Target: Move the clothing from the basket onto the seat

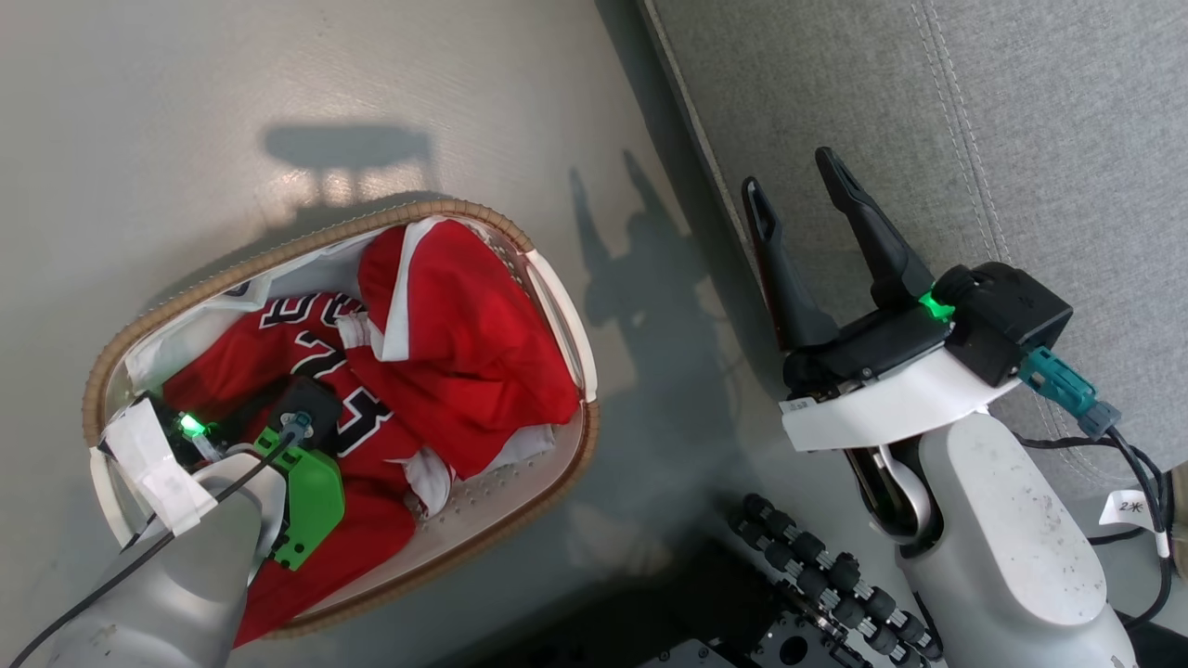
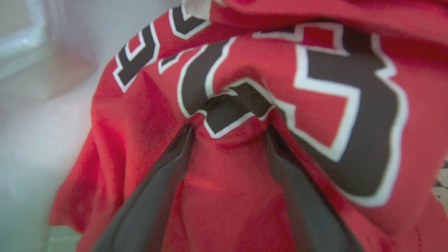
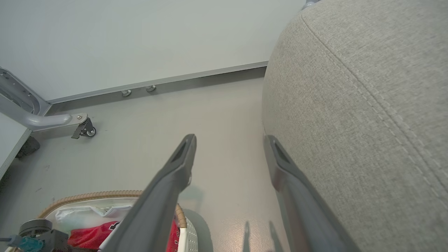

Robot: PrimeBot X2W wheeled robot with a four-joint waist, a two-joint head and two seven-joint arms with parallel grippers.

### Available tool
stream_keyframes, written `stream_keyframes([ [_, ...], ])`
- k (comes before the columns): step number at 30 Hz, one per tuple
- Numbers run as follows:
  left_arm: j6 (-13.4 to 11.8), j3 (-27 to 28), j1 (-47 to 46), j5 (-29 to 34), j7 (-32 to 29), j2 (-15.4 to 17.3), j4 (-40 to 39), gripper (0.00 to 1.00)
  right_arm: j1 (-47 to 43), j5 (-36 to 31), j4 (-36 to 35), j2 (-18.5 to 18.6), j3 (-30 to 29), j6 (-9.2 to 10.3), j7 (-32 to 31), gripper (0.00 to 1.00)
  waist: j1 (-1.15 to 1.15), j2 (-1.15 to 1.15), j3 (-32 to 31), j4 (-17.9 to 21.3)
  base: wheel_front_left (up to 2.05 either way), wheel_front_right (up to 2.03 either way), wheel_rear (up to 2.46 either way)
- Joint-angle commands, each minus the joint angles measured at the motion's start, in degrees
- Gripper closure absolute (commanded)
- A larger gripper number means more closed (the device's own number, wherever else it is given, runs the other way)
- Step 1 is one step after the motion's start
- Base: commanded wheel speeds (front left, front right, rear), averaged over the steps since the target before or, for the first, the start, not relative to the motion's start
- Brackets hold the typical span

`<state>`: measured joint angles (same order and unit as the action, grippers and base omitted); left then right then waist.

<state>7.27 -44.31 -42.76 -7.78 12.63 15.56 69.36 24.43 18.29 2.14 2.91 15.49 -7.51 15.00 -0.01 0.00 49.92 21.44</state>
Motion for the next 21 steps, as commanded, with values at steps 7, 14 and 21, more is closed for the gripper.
stream_keyframes([
  [7,-0.2,-0.66,-1.35,-0.83,-3.12,-0.48,2.84,1.0,1.29,0.9,-0.06,0.07,0.12,0.04,0.27,0.0,0.01,0.0,-0.25,0.57,0.0,0.0,0.0],
  [14,0.1,-0.33,0.95,-2.83,-0.94,-2.05,3.22,1.0,0.85,0.28,0.9,0.07,-0.75,0.04,0.27,0.0,0.01,0.0,-4.49,0.04,0.0,0.0,0.0],
  [21,0.21,1.5,5.14,-6.26,2.16,-4.9,2.11,1.0,-1.07,-1.91,3.48,0.12,-1.76,0.04,0.27,0.0,0.01,0.0,-13.33,-1.92,0.0,0.0,0.0],
])
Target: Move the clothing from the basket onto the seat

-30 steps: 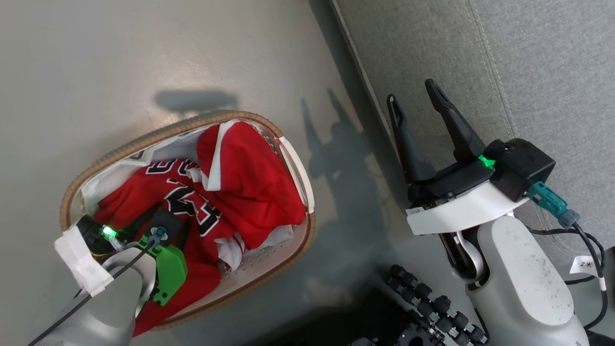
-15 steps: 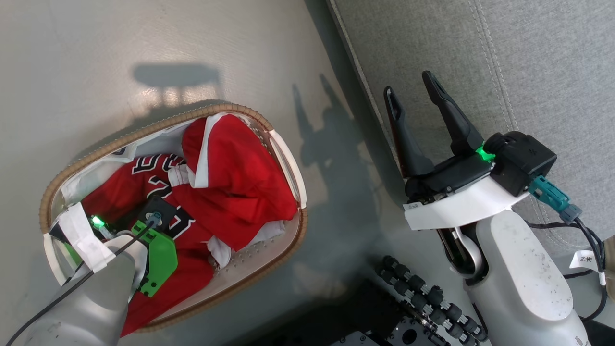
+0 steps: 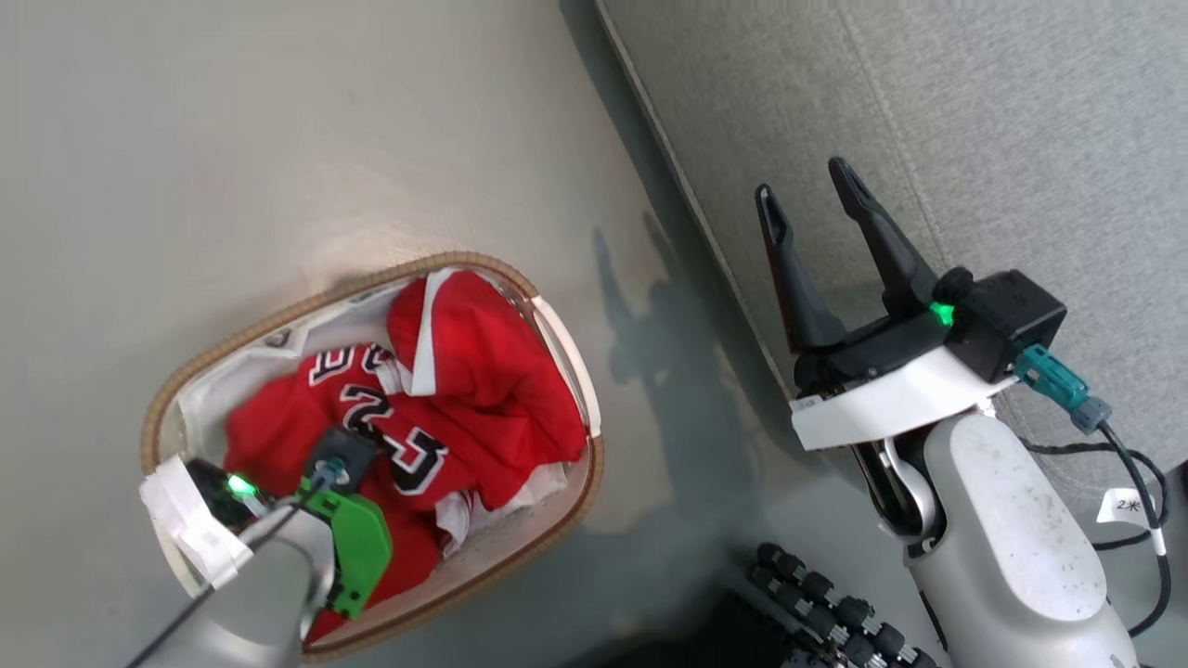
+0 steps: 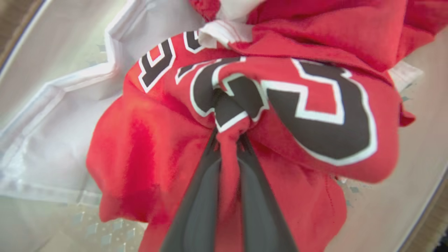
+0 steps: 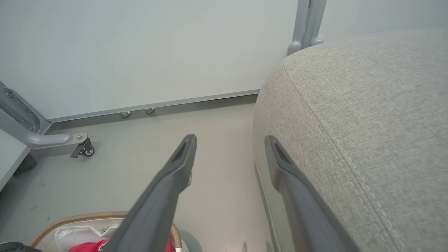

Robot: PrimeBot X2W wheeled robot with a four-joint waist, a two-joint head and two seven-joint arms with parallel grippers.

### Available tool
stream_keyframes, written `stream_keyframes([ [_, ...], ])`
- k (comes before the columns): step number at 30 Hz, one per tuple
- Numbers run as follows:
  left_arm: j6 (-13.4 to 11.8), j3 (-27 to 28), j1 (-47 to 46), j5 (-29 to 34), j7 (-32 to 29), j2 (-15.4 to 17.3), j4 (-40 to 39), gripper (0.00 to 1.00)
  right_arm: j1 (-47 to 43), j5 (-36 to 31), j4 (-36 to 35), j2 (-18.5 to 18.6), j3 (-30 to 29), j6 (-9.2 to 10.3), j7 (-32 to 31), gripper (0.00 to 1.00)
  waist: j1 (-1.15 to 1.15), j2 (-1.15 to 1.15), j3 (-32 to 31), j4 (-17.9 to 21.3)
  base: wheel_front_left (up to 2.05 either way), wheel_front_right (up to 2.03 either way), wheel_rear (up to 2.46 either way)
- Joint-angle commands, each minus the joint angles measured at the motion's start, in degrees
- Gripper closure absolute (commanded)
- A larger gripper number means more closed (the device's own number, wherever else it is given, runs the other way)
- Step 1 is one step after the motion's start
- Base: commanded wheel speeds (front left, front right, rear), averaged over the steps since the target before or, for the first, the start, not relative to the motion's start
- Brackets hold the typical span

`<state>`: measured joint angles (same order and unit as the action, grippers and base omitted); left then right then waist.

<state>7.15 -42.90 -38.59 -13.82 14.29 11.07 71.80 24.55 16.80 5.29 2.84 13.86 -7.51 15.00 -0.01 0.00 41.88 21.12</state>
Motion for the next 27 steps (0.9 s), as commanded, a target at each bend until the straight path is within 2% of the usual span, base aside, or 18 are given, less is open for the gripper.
stream_keyframes([
  [1,0.33,0.33,1.63,-0.66,0.54,-0.77,-0.58,1.0,-1.45,-0.69,0.73,0.19,-0.35,0.04,0.27,0.0,0.01,0.0,-6.52,-1.96,0.0,0.0,0.0],
  [5,0.29,1.86,5.0,-3.02,1.03,-2.5,-3.0,1.0,-3.23,-1.95,2.36,0.19,-1.47,0.04,0.27,0.0,0.01,0.0,-12.09,-3.99,0.0,0.0,0.0],
  [10,0.33,4.39,10.88,-5.2,0.92,-2.78,-9.64,1.0,-6.0,-3.29,4.27,0.2,-2.17,0.04,0.27,0.0,0.01,0.0,-18.71,-6.66,0.0,0.0,0.0],
  [20,-0.11,9.61,21.39,-5.45,0.86,-3.36,-21.67,1.0,-12.04,-5.12,7.42,0.21,-2.81,0.04,0.27,0.0,0.01,0.0,-29.91,-11.69,0.0,0.0,0.0],
  [27,-0.16,14.74,25.97,-4.18,0.87,-4.29,-29.49,1.0,-15.64,-6.08,8.94,0.22,-3.45,0.04,0.27,0.0,0.01,0.0,-34.72,-14.2,0.0,0.0,0.0],
])
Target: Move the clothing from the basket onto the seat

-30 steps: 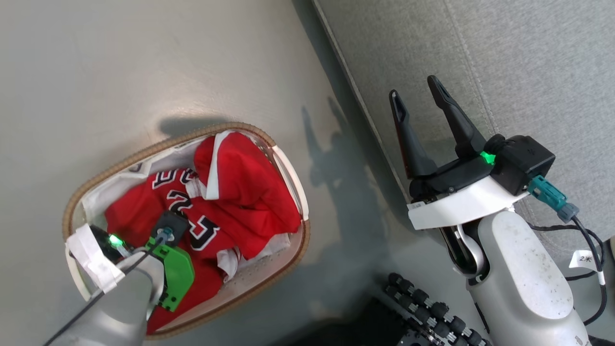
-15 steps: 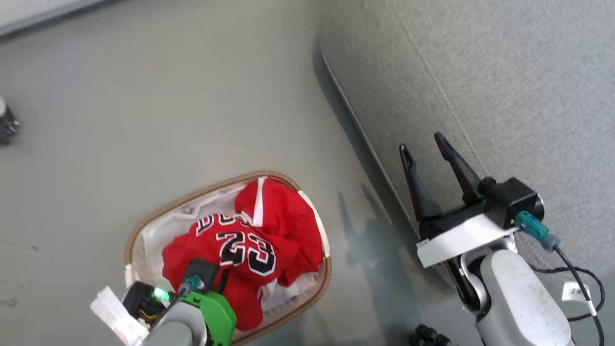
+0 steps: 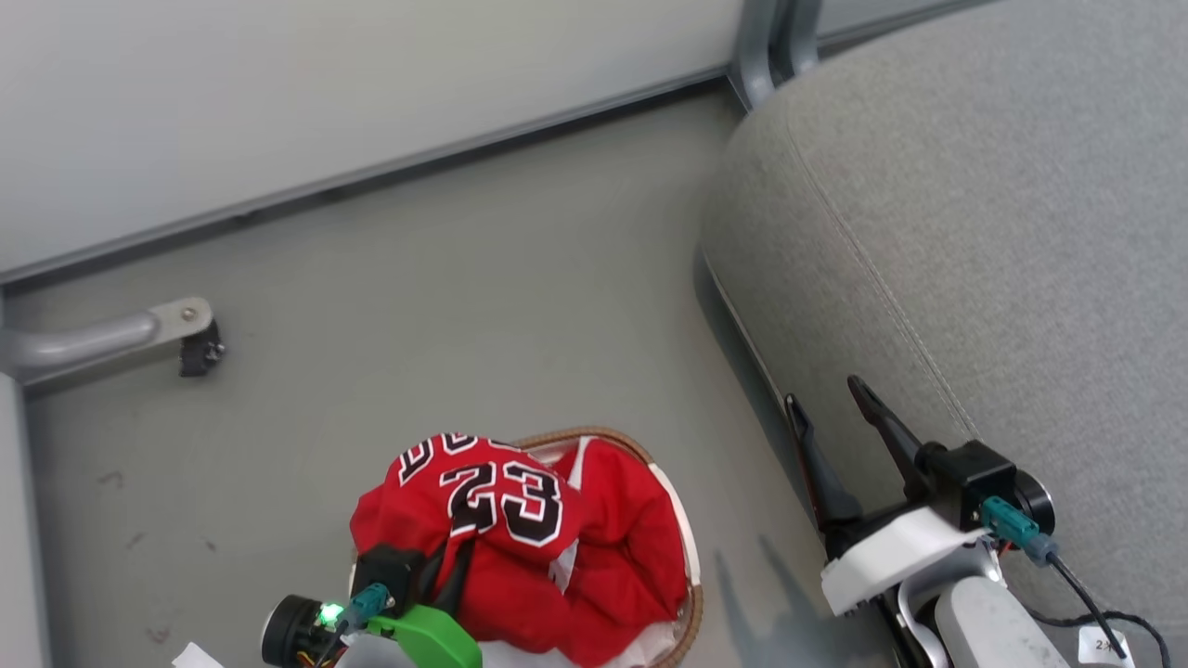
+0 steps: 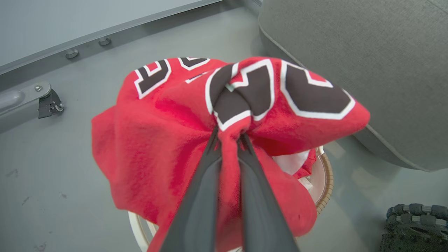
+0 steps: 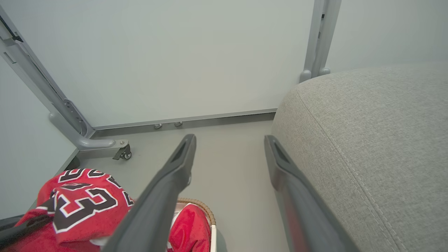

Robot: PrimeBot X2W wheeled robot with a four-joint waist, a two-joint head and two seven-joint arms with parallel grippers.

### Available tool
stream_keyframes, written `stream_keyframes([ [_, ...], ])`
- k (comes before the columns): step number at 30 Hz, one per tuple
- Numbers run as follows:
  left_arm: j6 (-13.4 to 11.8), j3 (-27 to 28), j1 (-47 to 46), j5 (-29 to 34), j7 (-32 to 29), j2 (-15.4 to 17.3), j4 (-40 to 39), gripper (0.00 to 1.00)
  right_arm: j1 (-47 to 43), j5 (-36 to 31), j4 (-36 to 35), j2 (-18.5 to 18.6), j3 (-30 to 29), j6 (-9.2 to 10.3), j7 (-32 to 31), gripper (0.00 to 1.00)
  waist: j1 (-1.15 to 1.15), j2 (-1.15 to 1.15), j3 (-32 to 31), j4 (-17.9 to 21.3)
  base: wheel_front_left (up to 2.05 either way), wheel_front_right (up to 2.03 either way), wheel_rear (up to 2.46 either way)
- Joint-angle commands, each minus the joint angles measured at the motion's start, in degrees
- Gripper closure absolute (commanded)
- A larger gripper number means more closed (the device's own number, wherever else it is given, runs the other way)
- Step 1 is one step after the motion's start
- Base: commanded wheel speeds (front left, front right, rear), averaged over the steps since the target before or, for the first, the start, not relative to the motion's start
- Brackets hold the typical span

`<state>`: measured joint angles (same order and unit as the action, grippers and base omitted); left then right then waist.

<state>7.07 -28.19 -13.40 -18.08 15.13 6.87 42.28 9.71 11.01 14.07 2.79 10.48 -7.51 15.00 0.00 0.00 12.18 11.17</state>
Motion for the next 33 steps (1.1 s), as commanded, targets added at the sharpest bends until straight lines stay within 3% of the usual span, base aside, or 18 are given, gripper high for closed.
stream_keyframes([
  [1,-0.04,1.13,1.38,0.41,0.02,-0.34,-1.69,1.0,-1.52,-0.36,0.42,0.26,0.0,0.04,0.27,0.0,0.0,0.0,-5.75,-4.57,0.0,0.0,0.0],
  [14,0.47,10.03,1.29,1.62,0.02,-3.39,-19.56,1.0,-5.8,-0.81,2.79,0.27,2.13,0.04,0.27,0.0,0.0,0.0,-10.25,-5.84,0.0,0.0,0.0],
  [25,0.53,7.59,-1.99,-0.99,0.03,-3.92,-27.28,1.0,-6.46,-0.64,4.66,1.3,7.58,0.04,0.27,0.0,0.0,0.0,-11.35,-6.85,0.0,0.0,0.0],
  [33,0.53,5.53,-1.88,-2.92,0.03,-3.92,-28.34,1.0,-1.26,-3.6,3.14,2.51,13.89,0.05,0.27,0.0,0.0,0.0,-11.1,-7.86,0.0,0.0,0.0],
])
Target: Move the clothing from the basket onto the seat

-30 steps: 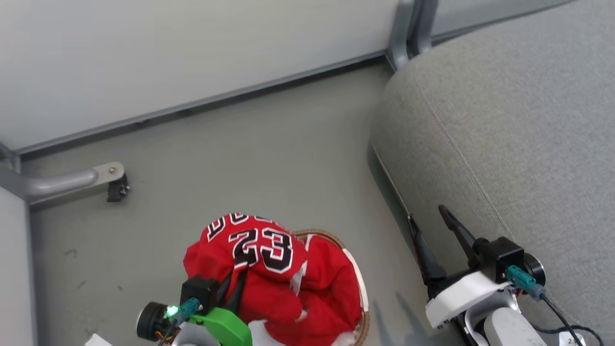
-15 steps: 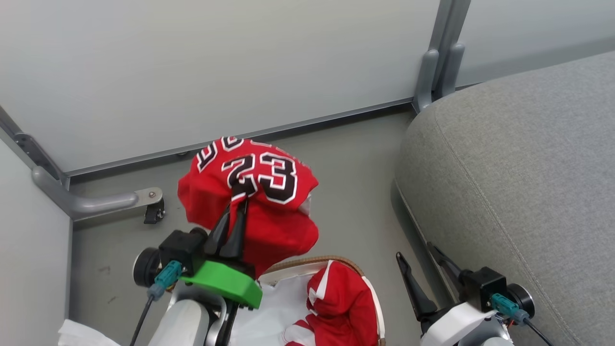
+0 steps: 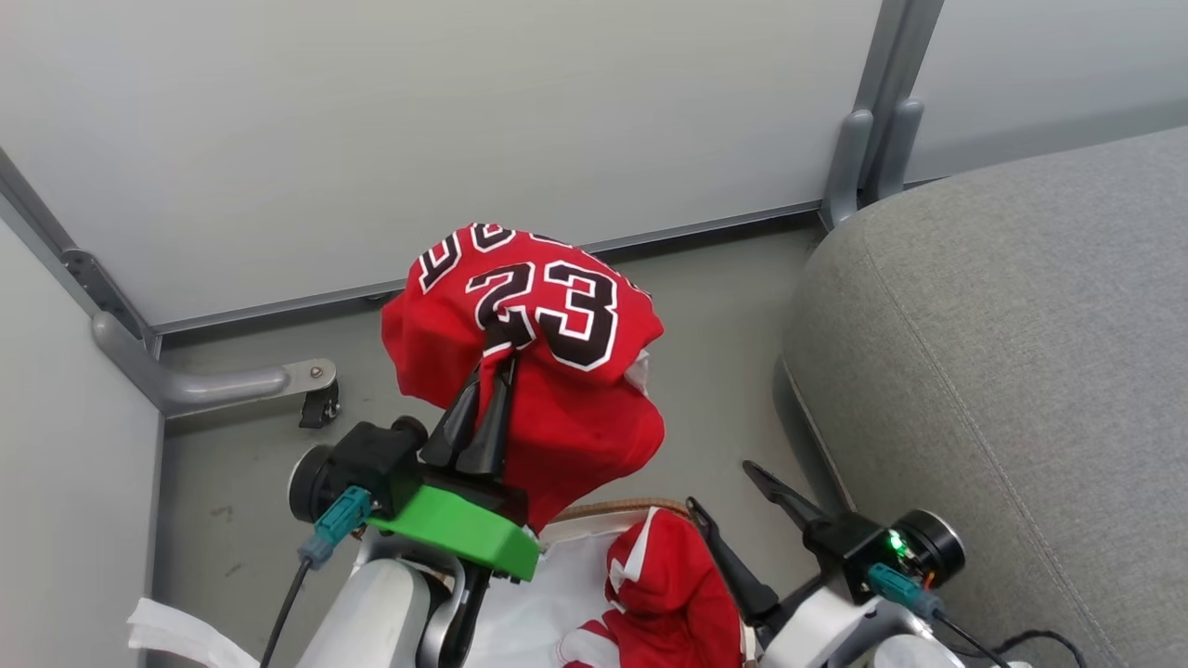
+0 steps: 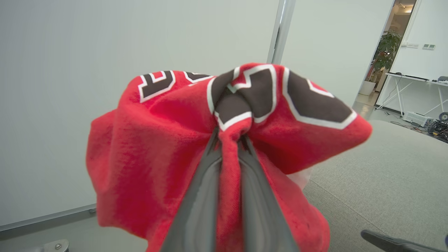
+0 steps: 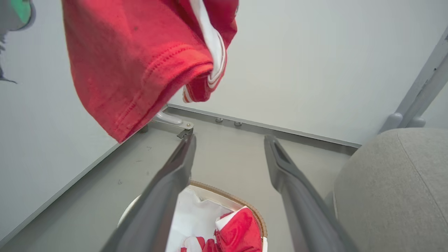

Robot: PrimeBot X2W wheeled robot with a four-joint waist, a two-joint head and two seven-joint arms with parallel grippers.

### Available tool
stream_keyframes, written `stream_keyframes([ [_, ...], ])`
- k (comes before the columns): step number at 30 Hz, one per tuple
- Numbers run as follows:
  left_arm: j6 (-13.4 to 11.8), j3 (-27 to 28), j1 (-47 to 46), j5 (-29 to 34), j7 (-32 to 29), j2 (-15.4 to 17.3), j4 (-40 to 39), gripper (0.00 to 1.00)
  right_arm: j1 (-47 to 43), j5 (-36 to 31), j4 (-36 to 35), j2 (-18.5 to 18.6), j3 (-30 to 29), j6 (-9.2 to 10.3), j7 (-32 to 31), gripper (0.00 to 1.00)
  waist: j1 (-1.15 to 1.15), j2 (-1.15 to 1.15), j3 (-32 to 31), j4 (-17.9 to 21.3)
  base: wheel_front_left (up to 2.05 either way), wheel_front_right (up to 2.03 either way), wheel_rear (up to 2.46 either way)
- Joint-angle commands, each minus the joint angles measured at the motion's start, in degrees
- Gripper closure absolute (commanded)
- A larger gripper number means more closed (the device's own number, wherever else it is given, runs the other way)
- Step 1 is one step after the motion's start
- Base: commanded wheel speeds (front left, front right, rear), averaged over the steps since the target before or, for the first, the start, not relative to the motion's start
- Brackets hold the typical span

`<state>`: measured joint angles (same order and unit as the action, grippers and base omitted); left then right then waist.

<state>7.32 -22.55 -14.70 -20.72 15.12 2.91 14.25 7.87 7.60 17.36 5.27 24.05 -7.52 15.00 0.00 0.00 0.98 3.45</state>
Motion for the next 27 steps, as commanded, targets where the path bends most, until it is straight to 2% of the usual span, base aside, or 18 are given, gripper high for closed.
stream_keyframes([
  [1,0.28,-0.53,-0.55,-0.39,0.04,0.05,-0.25,1.0,1.66,-0.24,-0.02,0.0,1.34,0.06,0.27,0.0,0.0,0.0,0.19,-0.35,0.0,0.0,0.0],
  [7,0.26,-2.45,-1.5,-0.93,0.04,0.05,-0.03,1.0,7.93,-0.4,1.43,-0.38,6.99,0.06,0.27,0.0,0.0,0.0,0.76,-1.57,0.0,0.0,0.0],
  [11,0.26,-3.81,-1.87,-1.36,0.04,0.06,0.25,1.0,11.04,-0.84,5.08,-0.78,8.93,0.06,0.27,0.0,0.0,0.0,1.13,-2.71,0.0,0.0,0.0],
  [22,0.24,-8.08,-3.52,-3.04,0.04,0.04,0.1,1.0,17.28,-1.1,13.22,-2.12,10.77,0.06,0.27,0.0,0.0,0.0,2.54,-5.99,0.0,0.0,0.0],
  [23,0.24,-8.51,-3.64,-3.34,0.04,0.04,0.08,1.0,17.66,-0.52,13.83,-2.17,10.99,0.06,0.27,0.58,0.0,0.0,2.65,-6.28,0.0,0.0,0.0],
  [24,0.24,-8.82,-3.7,-3.56,0.04,0.04,0.02,1.0,17.97,-0.08,14.07,-2.24,11.31,0.06,0.27,0.98,0.0,0.0,2.76,-6.54,0.0,0.0,0.0],
  [27,0.24,-9.64,-3.74,-4.05,0.04,0.05,0.29,1.0,18.69,2.44,13.74,-2.23,11.87,0.06,0.27,1.0,0.0,0.0,3.03,-7.19,0.0,0.0,0.0],
])
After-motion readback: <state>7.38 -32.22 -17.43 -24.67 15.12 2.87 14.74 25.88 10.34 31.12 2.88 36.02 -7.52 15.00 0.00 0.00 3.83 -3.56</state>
